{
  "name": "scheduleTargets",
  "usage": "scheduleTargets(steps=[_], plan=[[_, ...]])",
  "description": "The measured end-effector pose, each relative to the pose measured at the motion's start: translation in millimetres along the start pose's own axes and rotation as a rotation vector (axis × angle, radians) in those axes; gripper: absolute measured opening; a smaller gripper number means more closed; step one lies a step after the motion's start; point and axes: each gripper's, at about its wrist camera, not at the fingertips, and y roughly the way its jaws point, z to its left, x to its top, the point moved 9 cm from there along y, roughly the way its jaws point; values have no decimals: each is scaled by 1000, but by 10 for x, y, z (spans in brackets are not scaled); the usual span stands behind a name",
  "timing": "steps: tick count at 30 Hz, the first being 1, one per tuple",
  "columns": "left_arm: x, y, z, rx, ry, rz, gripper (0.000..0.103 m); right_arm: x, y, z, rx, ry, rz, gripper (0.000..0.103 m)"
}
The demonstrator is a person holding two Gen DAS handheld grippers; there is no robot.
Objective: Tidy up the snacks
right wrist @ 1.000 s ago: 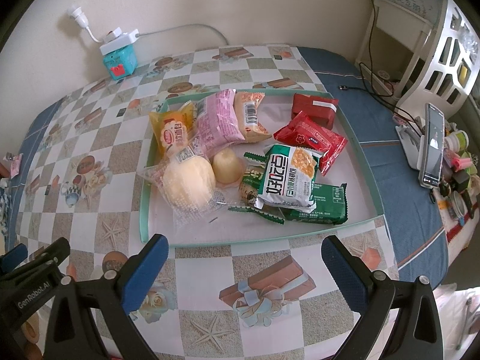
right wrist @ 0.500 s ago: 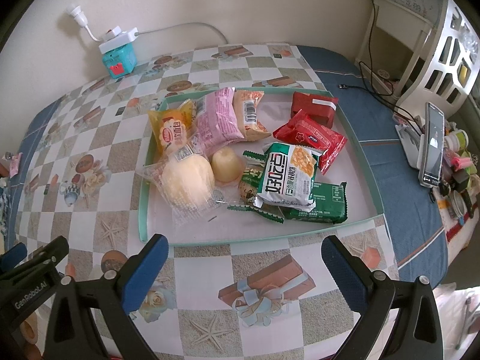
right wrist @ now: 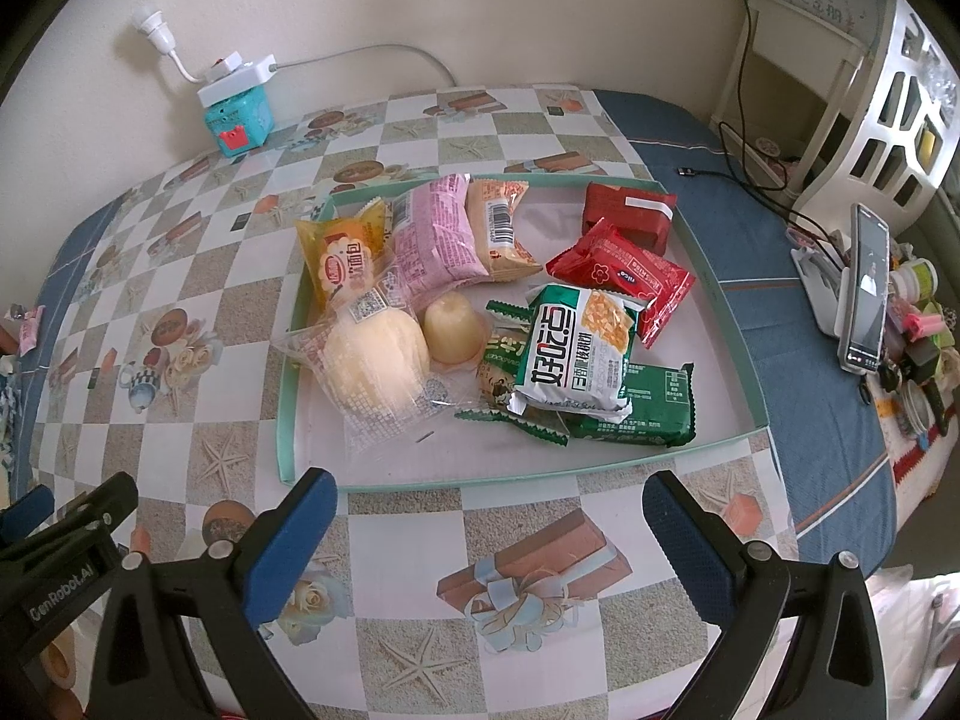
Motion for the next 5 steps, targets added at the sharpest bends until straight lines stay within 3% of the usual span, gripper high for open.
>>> scheduleTargets(steps=[5], plan=[[14,-13,-20,-10,0,-5,90,1,0,1,0,1,1,103]])
